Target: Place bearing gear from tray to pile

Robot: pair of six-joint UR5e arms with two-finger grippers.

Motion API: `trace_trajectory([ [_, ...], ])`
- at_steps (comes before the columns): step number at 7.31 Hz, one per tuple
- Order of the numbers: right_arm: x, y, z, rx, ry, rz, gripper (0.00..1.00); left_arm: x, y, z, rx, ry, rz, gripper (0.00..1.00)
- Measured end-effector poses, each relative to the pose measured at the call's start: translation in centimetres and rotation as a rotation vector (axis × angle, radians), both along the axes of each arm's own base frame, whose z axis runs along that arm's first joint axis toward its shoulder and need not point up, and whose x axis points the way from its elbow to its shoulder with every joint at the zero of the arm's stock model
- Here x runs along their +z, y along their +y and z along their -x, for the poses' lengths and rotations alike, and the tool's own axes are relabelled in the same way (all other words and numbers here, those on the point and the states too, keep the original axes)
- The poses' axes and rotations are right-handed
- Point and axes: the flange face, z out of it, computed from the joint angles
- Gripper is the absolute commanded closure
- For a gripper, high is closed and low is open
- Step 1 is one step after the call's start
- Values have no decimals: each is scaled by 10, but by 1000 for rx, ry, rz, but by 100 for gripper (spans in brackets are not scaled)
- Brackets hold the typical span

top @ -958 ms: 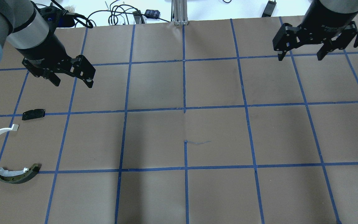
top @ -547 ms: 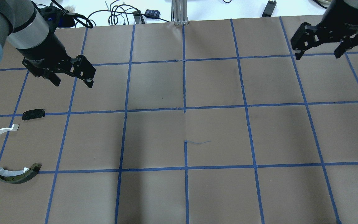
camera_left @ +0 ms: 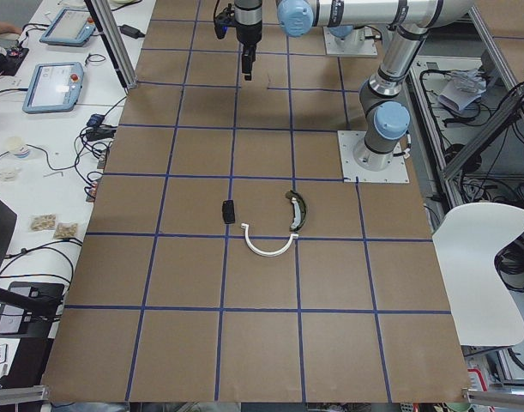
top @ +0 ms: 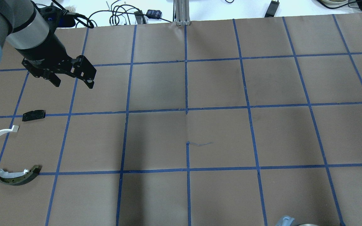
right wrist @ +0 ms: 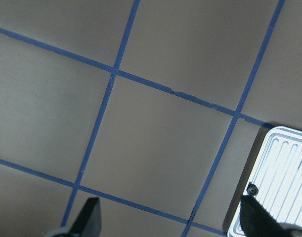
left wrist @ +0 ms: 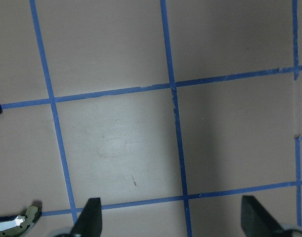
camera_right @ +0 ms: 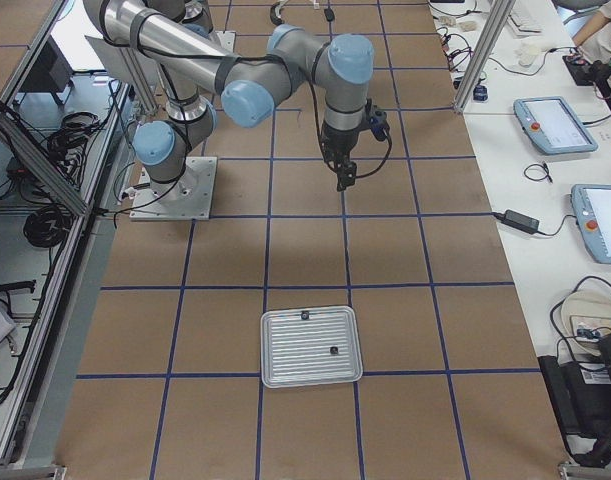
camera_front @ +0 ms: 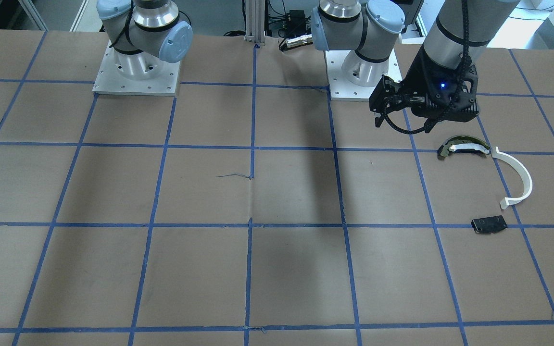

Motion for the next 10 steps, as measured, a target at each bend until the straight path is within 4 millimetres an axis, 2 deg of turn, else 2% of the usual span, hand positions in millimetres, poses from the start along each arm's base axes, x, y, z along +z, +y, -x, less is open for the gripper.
trace_trajectory([
  [2,-51,6,85,127,-28,-7,0,1,0,0,0,0,1,0],
  [4,-114,11,174,110,-8,57,0,1,0,0,0,0,2,0],
  [5,-144,9,204,107,15,86,0,1,0,0,0,0,2,0],
  [7,-189,5,242,97,52,115,0,1,0,0,0,2,2,0],
  [10,-235,-7,284,87,42,111,2,1,0,1,-1,2,2,0],
])
